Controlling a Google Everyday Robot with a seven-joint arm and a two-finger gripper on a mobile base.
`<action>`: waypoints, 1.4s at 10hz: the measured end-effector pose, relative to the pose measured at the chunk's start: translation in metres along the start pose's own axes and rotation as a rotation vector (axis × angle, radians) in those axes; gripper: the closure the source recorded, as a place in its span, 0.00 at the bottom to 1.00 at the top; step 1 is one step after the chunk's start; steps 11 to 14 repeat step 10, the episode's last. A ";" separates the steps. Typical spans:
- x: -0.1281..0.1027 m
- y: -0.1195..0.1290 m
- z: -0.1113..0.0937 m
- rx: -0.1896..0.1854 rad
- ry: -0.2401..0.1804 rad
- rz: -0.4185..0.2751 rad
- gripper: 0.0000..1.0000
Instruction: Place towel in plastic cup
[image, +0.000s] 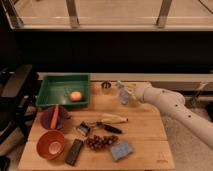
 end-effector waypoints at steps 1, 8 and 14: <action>0.002 -0.008 0.007 -0.001 0.012 -0.003 0.64; 0.050 -0.025 0.015 0.010 0.083 0.096 0.22; 0.054 -0.021 0.012 0.003 0.078 0.122 0.22</action>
